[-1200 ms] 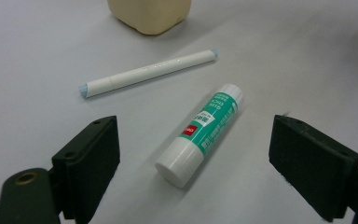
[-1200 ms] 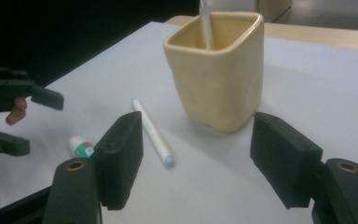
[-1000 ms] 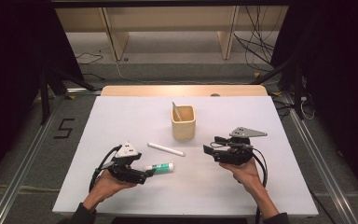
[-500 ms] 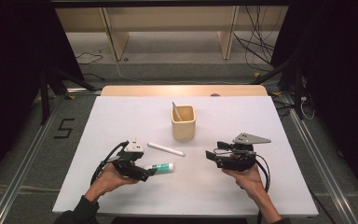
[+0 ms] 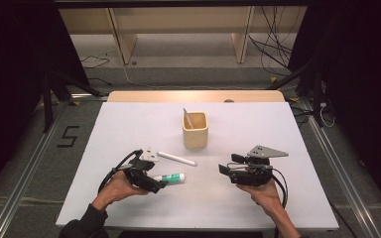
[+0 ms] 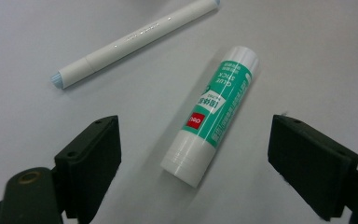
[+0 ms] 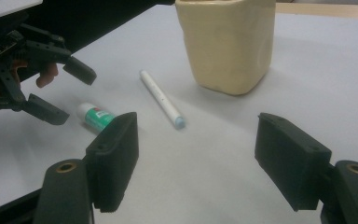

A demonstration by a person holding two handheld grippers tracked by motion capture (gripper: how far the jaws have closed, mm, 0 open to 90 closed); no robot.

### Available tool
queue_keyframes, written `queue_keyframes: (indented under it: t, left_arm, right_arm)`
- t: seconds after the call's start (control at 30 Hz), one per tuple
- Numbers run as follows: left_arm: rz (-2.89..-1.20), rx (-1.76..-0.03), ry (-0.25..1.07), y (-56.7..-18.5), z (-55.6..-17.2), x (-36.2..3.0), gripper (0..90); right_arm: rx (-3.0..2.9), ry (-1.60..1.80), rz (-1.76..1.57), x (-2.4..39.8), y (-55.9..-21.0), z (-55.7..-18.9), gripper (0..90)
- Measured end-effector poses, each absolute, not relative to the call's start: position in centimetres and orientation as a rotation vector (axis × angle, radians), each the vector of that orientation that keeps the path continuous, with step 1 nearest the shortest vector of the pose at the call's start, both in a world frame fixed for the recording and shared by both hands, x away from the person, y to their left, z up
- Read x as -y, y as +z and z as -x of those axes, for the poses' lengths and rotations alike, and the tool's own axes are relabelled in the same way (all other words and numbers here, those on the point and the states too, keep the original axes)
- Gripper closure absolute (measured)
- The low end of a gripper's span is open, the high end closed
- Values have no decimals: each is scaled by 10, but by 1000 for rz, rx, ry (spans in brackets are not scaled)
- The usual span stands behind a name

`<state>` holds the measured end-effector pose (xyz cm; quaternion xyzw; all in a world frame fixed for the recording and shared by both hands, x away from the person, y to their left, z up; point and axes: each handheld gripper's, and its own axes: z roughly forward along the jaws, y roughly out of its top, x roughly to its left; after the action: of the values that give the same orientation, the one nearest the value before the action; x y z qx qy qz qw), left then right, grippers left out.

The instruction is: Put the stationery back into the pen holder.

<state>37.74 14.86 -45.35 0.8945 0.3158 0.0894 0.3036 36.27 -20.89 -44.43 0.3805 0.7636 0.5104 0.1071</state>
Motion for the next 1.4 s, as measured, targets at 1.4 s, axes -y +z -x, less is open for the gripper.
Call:
queue_keyframes:
  t: [1.4]
  left_arm:
    - [-2690, -597, 201, -468, -393, -131, 480]
  right_arm:
    - [-2281, 1471, -1124, 209, -453, -351, 312]
